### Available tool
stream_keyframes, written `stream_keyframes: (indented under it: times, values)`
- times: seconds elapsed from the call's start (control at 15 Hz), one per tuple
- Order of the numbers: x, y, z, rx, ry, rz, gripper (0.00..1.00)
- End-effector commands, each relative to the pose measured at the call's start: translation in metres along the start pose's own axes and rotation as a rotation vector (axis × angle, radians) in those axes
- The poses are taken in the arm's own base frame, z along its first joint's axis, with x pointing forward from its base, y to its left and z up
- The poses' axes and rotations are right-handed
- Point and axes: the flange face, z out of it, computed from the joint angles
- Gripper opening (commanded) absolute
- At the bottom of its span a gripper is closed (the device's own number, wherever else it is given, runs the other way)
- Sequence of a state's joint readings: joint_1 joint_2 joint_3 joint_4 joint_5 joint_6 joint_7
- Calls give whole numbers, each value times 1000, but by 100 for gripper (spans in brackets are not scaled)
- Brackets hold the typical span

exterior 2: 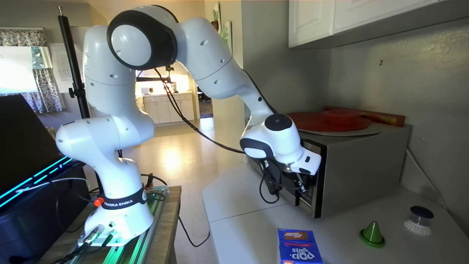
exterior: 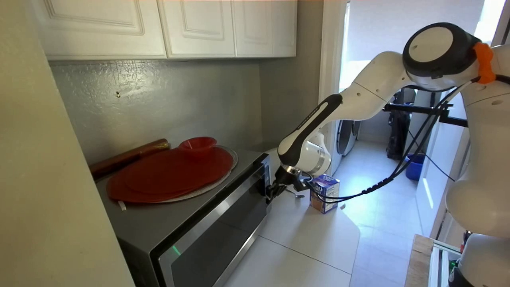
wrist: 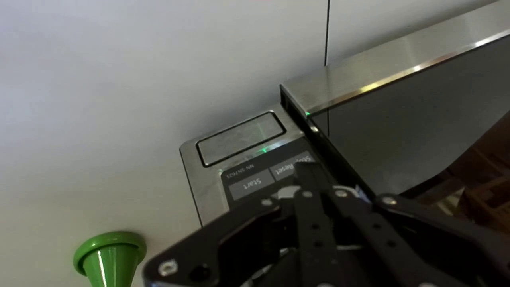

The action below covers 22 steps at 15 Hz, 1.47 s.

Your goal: Press a button on the microwave

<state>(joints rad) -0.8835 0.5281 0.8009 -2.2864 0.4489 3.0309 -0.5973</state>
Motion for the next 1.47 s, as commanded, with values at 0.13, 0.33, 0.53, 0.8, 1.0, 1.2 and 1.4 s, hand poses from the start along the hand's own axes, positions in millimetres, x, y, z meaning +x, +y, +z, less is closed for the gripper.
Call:
stream_keyframes:
  times: [0.13, 0.33, 0.53, 0.8, 1.0, 1.2, 1.4]
  values:
    - [6, -2, 6, 25, 23, 69, 0]
    - [6, -4, 2, 40, 45, 91, 0]
    - [7, -4, -10, 69, 111, 121, 0]
    - [-6, -8, -9, 75, 162, 127, 0]
    - [-13, -8, -2, 30, 143, 93, 0]
    - [-15, -8, -1, -11, 120, 59, 0]
    - [-28, -5, -5, -78, 47, -13, 0]
